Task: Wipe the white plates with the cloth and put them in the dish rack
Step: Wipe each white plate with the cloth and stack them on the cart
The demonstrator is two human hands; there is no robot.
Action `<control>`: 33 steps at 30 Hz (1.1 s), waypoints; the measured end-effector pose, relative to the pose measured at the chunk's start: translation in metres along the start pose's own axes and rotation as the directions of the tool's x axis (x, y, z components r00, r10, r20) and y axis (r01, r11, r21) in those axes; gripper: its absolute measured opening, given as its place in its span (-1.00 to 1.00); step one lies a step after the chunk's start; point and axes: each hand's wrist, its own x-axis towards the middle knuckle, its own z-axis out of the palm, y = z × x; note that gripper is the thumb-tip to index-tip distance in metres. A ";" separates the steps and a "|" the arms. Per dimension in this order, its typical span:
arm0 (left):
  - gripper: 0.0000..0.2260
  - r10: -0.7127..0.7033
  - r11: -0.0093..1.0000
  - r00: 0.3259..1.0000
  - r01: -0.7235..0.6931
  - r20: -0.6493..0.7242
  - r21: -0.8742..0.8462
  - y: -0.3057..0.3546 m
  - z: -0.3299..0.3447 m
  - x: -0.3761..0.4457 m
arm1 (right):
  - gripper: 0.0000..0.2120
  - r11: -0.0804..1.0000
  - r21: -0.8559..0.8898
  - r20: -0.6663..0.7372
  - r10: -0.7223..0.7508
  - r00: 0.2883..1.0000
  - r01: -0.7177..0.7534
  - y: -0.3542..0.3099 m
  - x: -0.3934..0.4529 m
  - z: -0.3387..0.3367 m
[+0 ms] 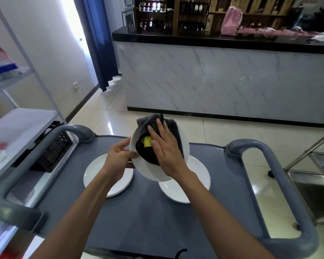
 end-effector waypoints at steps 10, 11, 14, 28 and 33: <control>-0.47 -0.015 1.000 1.000 0.015 0.007 -0.026 -0.002 -0.025 0.013 | -0.49 0.983 -0.176 -0.124 0.019 0.992 -0.041 0.002 0.021 0.018; -0.47 -0.019 0.999 1.000 0.019 0.002 -0.036 -0.002 -0.027 0.015 | -0.49 0.981 -0.179 -0.135 0.046 0.990 -0.070 0.001 0.023 0.019; -0.48 -0.034 0.996 0.999 0.033 -0.004 -0.079 0.000 -0.035 0.020 | -0.46 0.967 -0.228 -0.142 0.082 0.987 -0.113 -0.002 0.028 0.019; -0.50 -0.029 0.988 0.997 0.039 0.065 -0.149 0.014 -0.076 0.048 | -0.23 0.935 -0.235 -0.290 0.193 0.937 -0.265 -0.010 0.030 0.035; -0.50 -0.021 0.989 0.995 0.035 0.098 -0.141 0.013 -0.085 0.051 | -0.29 0.951 -0.095 -0.407 0.233 0.883 -0.295 -0.018 0.031 0.032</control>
